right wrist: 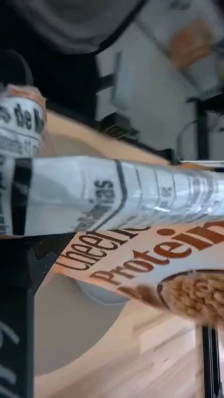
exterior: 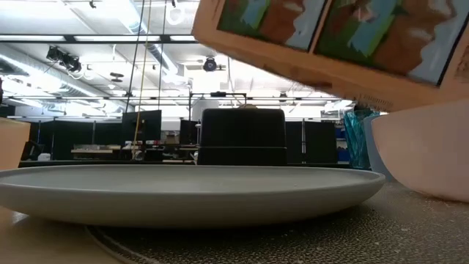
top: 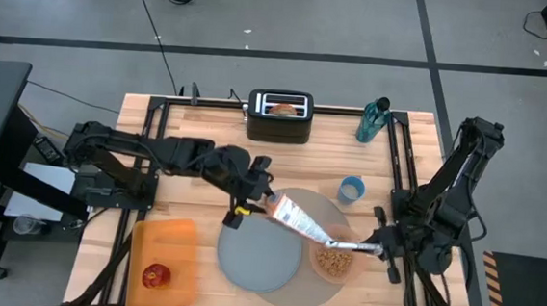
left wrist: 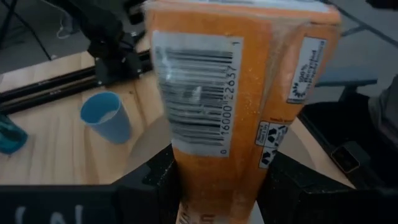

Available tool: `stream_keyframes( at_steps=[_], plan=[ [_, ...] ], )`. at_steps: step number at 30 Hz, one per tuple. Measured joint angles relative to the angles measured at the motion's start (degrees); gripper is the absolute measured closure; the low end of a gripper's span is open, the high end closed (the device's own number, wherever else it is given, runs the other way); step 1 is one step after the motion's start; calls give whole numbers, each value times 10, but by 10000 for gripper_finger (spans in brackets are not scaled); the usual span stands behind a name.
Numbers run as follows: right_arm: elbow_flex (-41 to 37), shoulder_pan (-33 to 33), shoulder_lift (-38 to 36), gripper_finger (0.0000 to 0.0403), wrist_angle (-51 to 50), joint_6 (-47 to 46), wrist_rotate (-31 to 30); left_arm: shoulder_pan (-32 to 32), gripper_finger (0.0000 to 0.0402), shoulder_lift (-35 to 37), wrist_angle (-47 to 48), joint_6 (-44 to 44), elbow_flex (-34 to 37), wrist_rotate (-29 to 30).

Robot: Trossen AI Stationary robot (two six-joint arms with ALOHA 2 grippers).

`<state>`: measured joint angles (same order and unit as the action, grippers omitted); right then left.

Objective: Arrange a breakfast setting
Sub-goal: Pour cereal into the orange bowl

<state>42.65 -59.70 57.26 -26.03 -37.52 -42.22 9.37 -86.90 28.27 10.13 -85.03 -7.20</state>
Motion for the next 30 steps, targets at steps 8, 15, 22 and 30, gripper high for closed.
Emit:
stream_keyframes(
  at_steps=[8,15,22,30],
  plan=[
    [0,-1,-20,377,-28,-11,5,2,230,0,-27,9,1,-5],
    [-2,-2,-21,300,-45,-56,14,-3,230,2,-38,8,-1,-3],
    [-1,-1,-5,216,-71,-117,59,-3,230,1,-32,0,-1,1],
    [0,-17,-13,210,-70,-131,66,-5,230,5,-8,-7,-20,5]
  ],
)
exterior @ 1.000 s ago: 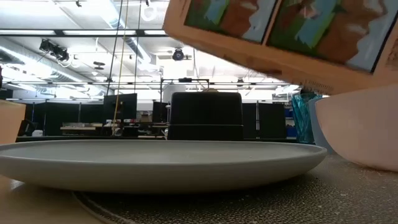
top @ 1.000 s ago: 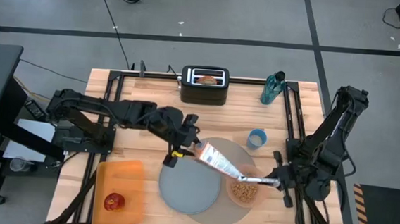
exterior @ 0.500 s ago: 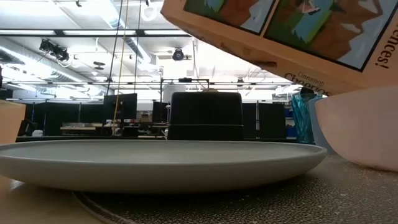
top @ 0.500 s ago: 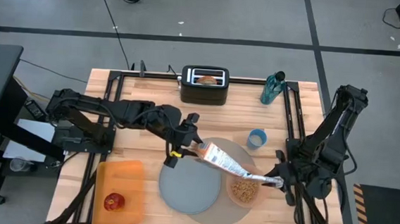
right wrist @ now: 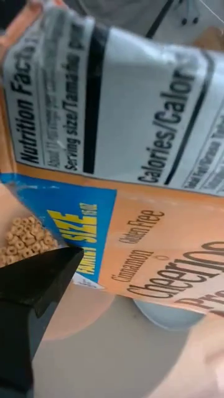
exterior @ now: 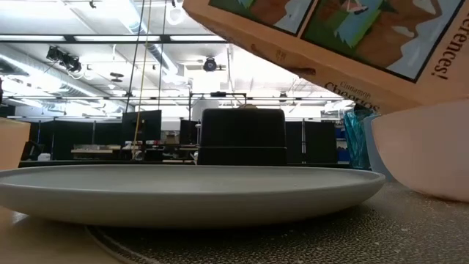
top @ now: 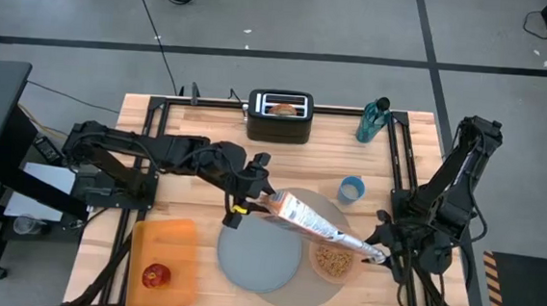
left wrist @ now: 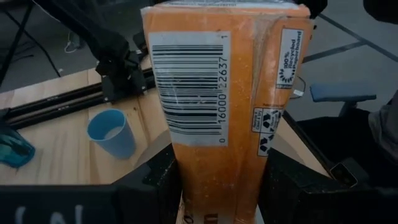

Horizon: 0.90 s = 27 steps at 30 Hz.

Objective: Arrange a breakfast setting
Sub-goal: Pour cereal into the orange bowl

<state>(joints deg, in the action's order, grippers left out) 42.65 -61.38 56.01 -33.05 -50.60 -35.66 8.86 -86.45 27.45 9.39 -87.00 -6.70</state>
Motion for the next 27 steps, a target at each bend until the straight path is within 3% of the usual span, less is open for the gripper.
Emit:
stream_keyframes(
  at_steps=[4,7,10,13,16,19,22,25,27],
  plan=[
    [0,1,-1,211,-20,-19,-13,0,230,-6,17,-2,0,5],
    [2,13,-1,211,-24,-35,41,-4,230,-6,12,-1,0,5],
    [2,12,1,211,-24,-38,12,-4,230,-6,13,-12,0,5],
    [3,25,3,211,-35,-62,67,1,230,-10,20,-14,0,5],
    [5,21,2,211,-16,-41,30,3,230,-10,19,-13,0,9],
    [19,44,2,211,-57,-51,91,-2,230,-10,20,-14,-1,9],
    [24,35,-1,211,-38,-24,20,-4,230,-9,23,-14,-1,7],
    [28,61,4,211,-95,-35,87,-3,230,-11,25,-12,-1,12],
    [40,66,-8,211,-93,-25,54,-2,230,-10,20,-13,-1,9]
  ],
)
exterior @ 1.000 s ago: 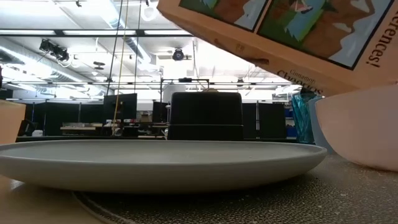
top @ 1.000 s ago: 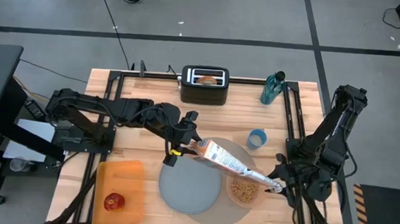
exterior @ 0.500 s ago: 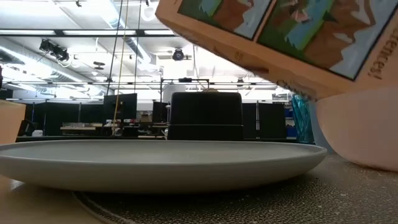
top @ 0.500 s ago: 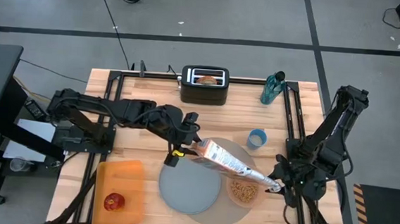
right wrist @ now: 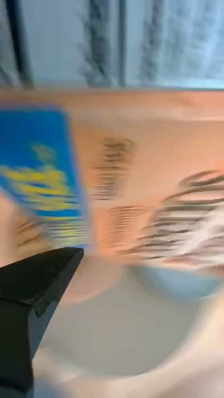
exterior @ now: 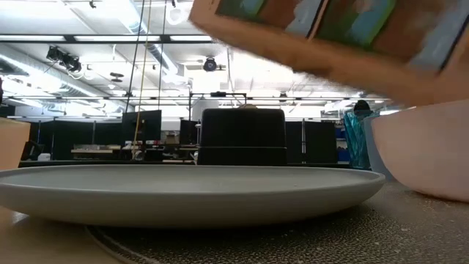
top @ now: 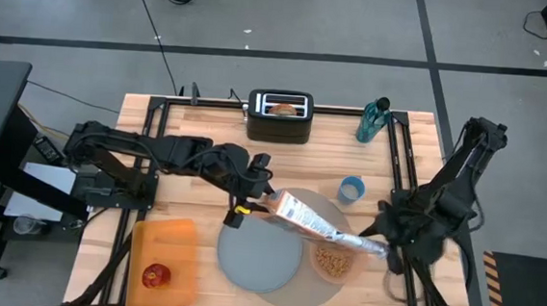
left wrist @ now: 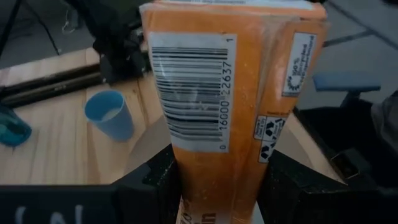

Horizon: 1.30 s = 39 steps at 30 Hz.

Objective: Arrange a breakfast setting
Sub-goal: Pour cereal into the orange bowl

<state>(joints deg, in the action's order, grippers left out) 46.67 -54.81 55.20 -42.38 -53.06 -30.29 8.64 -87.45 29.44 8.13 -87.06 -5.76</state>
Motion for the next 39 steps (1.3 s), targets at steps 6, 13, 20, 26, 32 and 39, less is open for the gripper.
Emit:
stream_keyframes(
  at_steps=[6,13,20,26,32,39],
  plan=[
    [2,13,-1,211,11,49,8,0,230,-1,4,0,1,0],
    [-7,11,2,211,30,48,5,0,230,-1,5,-3,0,2],
    [-7,9,0,211,33,50,10,0,230,0,6,-5,0,2],
    [-7,8,-5,211,32,56,-13,0,230,0,17,-5,1,2],
    [-7,8,-5,211,40,67,-19,0,230,0,44,-18,13,16],
    [-1,10,-5,211,41,66,-17,0,230,1,45,-8,3,20]
  ],
)
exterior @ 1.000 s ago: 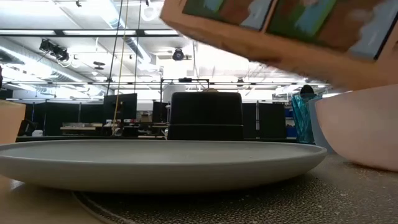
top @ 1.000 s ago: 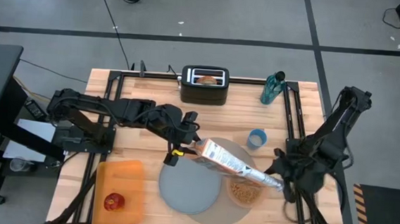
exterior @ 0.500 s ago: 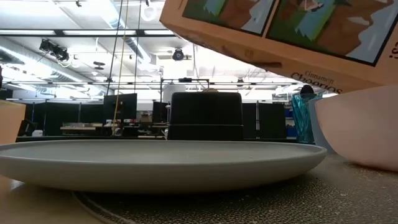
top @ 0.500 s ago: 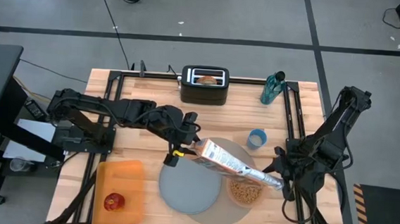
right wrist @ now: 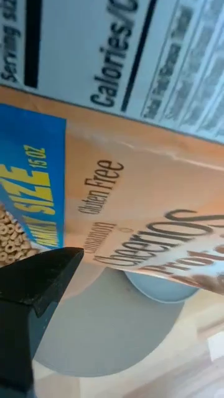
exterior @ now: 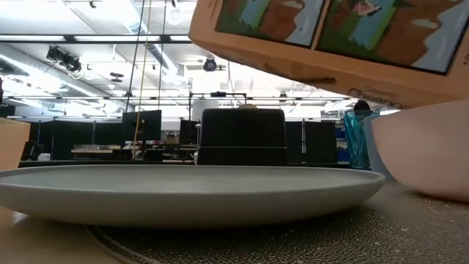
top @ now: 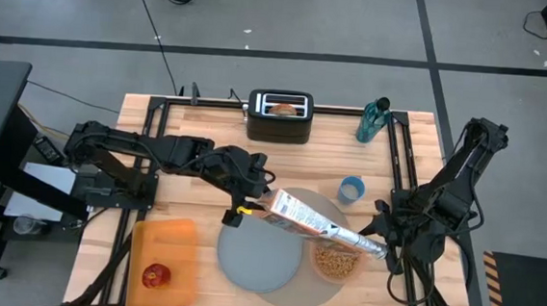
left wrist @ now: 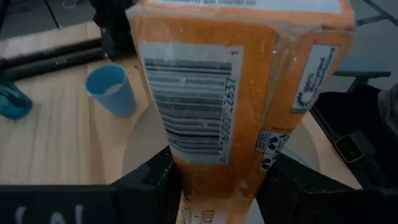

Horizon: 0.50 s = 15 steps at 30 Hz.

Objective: Arrange a breakfast setting
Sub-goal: Pour cereal into the orange bowl

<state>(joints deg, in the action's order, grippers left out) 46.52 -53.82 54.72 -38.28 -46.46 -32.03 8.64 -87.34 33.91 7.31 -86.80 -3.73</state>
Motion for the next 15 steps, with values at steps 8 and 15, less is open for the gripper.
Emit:
stream_keyframes(
  at_steps=[8,15],
  plan=[
    [2,10,6,211,0,14,-1,-4,230,1,-3,13,-14,0],
    [1,10,14,211,3,14,-5,-3,230,1,0,7,-14,0]
  ],
)
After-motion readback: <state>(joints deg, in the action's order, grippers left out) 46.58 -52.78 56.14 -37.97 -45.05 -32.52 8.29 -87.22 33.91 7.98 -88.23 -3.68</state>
